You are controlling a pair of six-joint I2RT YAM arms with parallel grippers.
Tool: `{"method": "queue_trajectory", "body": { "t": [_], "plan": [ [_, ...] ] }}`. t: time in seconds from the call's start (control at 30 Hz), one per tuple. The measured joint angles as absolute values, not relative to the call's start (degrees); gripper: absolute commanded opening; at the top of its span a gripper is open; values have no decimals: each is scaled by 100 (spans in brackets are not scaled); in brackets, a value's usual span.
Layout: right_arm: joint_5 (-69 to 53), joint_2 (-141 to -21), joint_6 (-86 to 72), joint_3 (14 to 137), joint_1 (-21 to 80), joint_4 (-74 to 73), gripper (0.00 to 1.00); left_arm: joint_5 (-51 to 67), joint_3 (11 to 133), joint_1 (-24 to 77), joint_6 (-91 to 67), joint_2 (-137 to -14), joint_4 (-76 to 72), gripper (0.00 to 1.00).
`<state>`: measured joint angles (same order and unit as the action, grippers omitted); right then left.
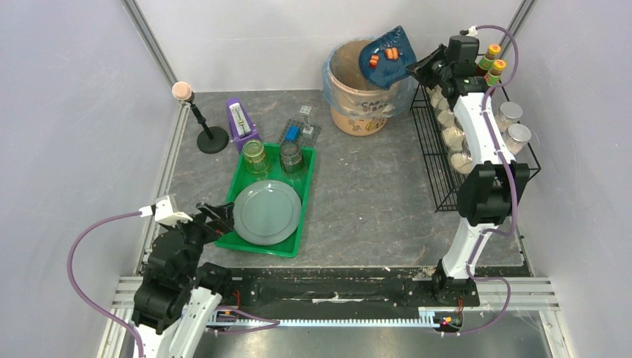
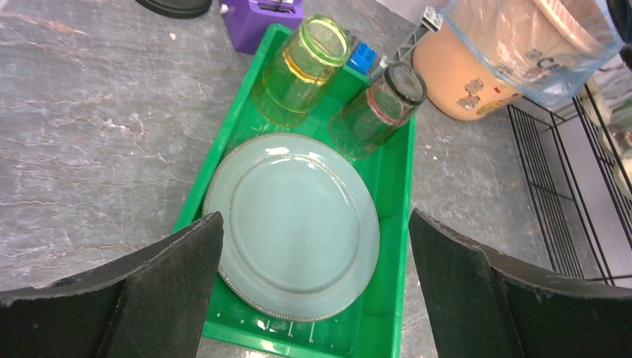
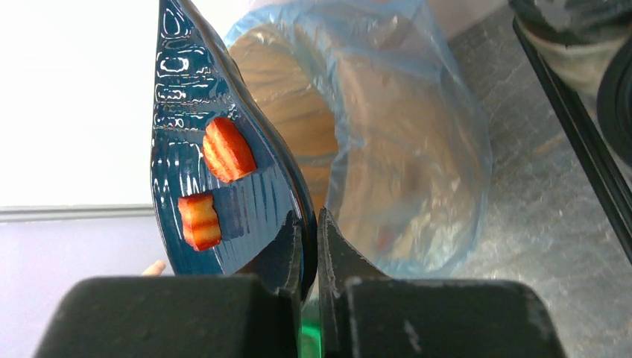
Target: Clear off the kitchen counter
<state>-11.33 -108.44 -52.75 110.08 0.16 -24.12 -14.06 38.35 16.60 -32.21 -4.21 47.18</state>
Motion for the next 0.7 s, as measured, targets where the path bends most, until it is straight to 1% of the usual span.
{"method": "queue_trajectory", "body": {
  "t": [0.17,0.33,0.53,0.7],
  "plan": [
    [-897,-11067,-5162,10886,27,-1575,0,-1645,3815,1660,-3221,-316,4696,99],
    [-705,-11192,-4713,10820,67,-598,0,-1761,3806,1660,-3221,-325,4700,99],
    [-303,-11262,-3754,10541,285,655,0,-1800,3806,1660,-3221,-351,4700,99],
    [141,-11507,-2897,10508,637,1313,0,-1806,3804,1660,-3218,-375,4700,99]
  ]
}}
